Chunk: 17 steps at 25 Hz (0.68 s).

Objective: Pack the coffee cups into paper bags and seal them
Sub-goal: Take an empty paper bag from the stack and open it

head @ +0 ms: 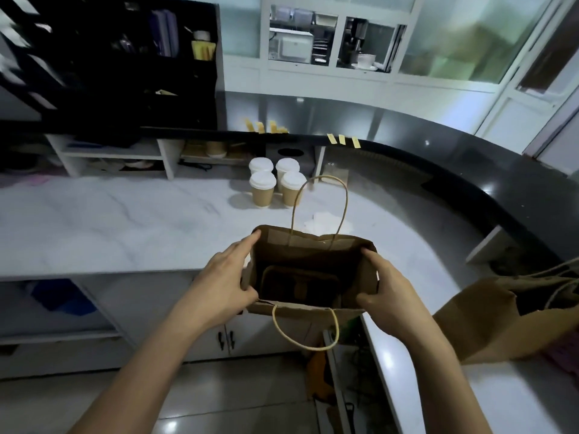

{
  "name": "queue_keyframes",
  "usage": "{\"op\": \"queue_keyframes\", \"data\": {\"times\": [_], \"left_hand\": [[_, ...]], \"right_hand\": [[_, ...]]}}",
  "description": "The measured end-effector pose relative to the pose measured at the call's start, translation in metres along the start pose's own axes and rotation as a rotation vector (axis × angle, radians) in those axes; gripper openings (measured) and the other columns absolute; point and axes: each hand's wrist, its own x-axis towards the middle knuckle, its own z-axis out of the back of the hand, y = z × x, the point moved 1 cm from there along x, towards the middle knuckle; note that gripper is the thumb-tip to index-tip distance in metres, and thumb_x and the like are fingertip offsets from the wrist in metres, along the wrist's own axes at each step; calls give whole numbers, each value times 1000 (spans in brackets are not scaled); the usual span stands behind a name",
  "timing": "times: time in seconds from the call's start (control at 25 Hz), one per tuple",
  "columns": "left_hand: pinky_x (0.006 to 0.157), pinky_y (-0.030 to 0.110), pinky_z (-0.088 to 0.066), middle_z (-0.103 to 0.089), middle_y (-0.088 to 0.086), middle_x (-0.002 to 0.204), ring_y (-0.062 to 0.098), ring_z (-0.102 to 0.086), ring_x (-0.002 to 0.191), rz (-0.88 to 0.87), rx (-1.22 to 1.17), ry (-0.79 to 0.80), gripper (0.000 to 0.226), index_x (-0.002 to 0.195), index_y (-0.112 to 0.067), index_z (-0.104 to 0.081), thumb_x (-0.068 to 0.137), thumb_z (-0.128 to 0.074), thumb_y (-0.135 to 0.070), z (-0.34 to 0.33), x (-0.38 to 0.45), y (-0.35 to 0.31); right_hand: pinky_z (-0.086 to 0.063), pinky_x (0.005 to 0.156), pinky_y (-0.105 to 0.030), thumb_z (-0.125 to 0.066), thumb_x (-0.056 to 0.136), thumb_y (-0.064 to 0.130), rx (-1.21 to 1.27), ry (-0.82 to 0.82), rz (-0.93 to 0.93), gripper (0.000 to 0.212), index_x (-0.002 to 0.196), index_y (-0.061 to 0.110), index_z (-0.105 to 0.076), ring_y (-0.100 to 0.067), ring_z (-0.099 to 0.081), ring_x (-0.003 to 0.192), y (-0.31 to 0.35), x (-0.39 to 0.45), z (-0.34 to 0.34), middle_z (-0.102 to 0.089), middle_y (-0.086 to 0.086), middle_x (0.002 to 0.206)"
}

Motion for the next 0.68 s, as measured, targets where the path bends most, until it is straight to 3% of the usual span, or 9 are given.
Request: {"op": "queue_keyframes", "data": {"times": [0.2, 0.56, 0.68], "left_hand": [[94, 31, -48, -35, -11, 155, 15, -47, 125, 53, -13, -49, 102, 155, -51, -9, 83, -69, -10, 38, -3, 43], [103, 36, -47, -25, -12, 161, 13, -35, 139, 154, -23, -118, 103, 157, -48, -6, 86, -71, -10, 84, -7, 99], [97, 33, -49, -29, -9, 158, 21, -48, 130, 197, -42, -130, 104, 156, -50, -5, 86, -70, -9, 89, -2, 112]], "right_hand": [[-46, 107, -37, -68, 83, 4, -11, 29, 67, 89, 159, 31, -29, -23, -51, 133, 51, 24, -35, -43, 3, 157], [-46, 108, -37, -69, 85, 4, -28, 137, 169, 89, 159, 30, -29, -22, -49, 135, 116, 67, -82, -42, 2, 157], [-49, 106, -40, -68, 86, 6, -37, 174, 188, 88, 159, 32, -27, -22, -51, 133, 129, 85, -91, -43, 2, 156]]}}
